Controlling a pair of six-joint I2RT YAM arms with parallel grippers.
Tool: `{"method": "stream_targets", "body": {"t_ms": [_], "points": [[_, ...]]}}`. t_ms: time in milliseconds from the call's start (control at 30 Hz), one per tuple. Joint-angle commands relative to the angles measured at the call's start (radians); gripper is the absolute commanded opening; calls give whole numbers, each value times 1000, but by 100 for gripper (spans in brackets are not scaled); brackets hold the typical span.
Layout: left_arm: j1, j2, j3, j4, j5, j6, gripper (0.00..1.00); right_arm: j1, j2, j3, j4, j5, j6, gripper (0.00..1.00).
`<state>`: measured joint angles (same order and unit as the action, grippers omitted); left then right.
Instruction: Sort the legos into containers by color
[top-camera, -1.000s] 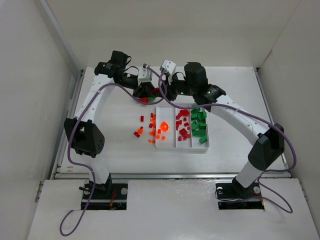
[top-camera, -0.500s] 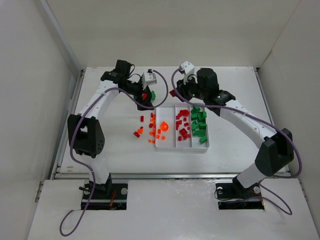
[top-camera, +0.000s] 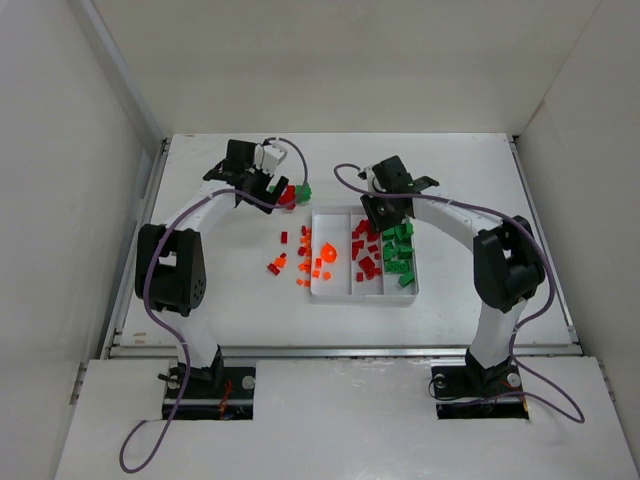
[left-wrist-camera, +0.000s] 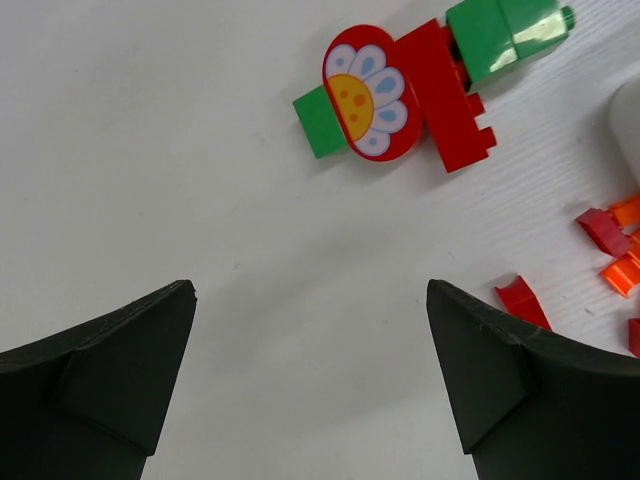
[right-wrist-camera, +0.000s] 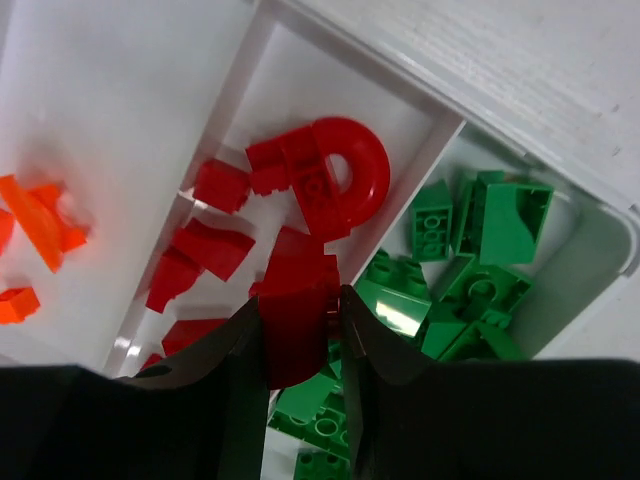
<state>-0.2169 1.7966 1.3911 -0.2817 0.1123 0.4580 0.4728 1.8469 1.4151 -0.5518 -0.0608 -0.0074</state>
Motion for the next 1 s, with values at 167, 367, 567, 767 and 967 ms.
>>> {"method": "stream_targets", "body": {"t_ms": [167, 367, 567, 767, 967], "points": [[1, -62, -50, 102, -51, -27, 100, 7, 12, 105, -123, 18, 11, 49], [1, -62, -41, 102, -42, 24, 100, 7, -11, 114, -132, -5, -9, 65], [10, -62, -21, 133, -5, 201, 100, 7, -41, 153, -132, 6, -19, 65], [86, -28, 110, 122, 287, 459, 100, 7, -61, 177, -114, 50, -19, 65], [56, 156, 239, -216, 290, 1082, 100, 7, -52, 196, -105, 50, -19, 65]]}}
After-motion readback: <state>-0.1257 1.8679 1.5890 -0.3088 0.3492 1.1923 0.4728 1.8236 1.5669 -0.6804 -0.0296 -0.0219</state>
